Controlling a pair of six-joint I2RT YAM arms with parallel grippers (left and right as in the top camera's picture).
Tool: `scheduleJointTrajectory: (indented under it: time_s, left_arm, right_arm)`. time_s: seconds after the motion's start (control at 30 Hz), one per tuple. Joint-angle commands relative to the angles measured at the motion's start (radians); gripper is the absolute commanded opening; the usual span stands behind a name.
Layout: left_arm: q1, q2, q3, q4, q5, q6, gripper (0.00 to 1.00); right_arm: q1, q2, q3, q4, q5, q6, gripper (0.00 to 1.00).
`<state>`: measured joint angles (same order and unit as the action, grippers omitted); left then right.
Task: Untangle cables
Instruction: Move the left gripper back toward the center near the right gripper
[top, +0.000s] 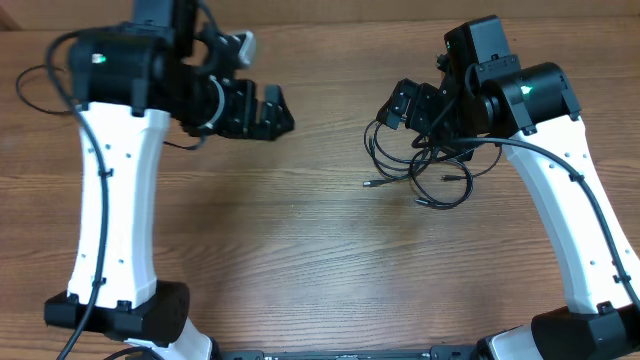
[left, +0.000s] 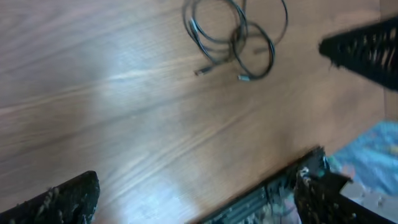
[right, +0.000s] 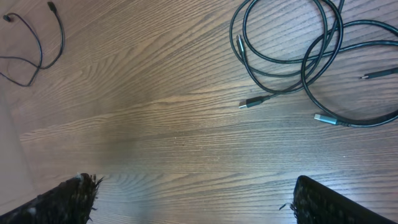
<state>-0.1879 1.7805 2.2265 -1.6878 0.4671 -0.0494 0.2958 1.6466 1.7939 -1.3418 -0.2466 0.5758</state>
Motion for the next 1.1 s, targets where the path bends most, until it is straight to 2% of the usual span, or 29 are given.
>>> scheduleJointTrajectory:
  time_s: [0.0, 0.27, 1.07]
  left_arm:
    - [-0.061, -0.001, -0.019, -0.002, -0.008, -0.003, 1.0]
    - [-0.119, 0.0, -0.021, 0.014, -0.138, -0.018, 0.99]
    - [-0.12, 0.005, -0.021, 0.045, -0.134, -0.018, 1.0]
  right_arm:
    - [-0.002, -0.013, -0.002, 0.005, 0.014, -0.002, 1.0]
    - [-0.002, -0.013, -0.002, 0.005, 0.014, -0.002, 1.0]
    - [-0.002, -0.013, -0.002, 0.005, 0.014, -0.002, 1.0]
